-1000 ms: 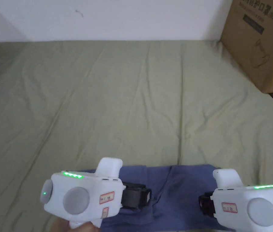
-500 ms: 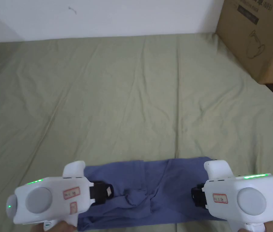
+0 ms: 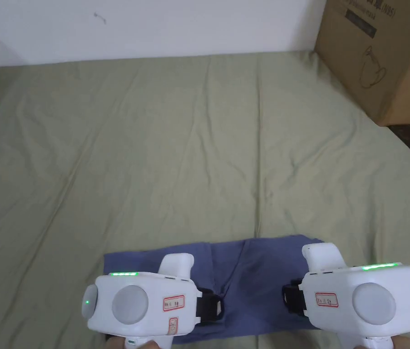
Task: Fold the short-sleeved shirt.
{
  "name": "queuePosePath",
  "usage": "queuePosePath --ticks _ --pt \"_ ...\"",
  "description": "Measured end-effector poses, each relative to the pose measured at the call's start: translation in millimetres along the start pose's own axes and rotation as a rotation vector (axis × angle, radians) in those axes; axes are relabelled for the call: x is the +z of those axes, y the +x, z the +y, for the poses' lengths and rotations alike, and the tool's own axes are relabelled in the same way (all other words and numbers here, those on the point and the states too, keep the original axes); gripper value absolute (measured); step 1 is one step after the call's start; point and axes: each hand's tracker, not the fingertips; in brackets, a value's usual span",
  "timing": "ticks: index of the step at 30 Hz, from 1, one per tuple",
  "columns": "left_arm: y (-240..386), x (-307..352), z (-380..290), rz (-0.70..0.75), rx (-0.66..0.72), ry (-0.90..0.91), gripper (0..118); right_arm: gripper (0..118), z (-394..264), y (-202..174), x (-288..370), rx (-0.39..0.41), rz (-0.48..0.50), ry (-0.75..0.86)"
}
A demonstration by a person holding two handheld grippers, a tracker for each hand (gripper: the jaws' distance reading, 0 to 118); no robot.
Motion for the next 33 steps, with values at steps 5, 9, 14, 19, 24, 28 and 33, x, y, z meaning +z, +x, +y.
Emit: queuePosePath --ticks 5,9,14,19,24,28,33 --pt "5 1 -6 -0.022 -0.034 -0.024 3 0 -2 2 1 -0.003 -0.003 -0.006" --pt "-13 36 1 -0.011 0.007 0.064 3 0 -1 2 4 -0.002 -0.014 -0.003" --pt "-64 104 7 0.026 0.146 0.230 3 0 2 0 5 -0.003 -0.020 0.002" --pt "-130 142 -15 -0.018 0.362 0.298 3 0 5 -12 1 0.020 -0.017 -0.004" --pt "-165 142 -42 -0.066 0.488 0.288 83 0 6 -26 -5 0.036 -0.002 -0.016" --pt "-175 119 -51 -0.164 0.573 0.263 118 0 7 -38 -9 0.076 -0.006 -0.034" --pt "-184 90 -41 -0.323 0.688 0.284 118 0 9 -45 -13 0.100 -0.008 -0.051"
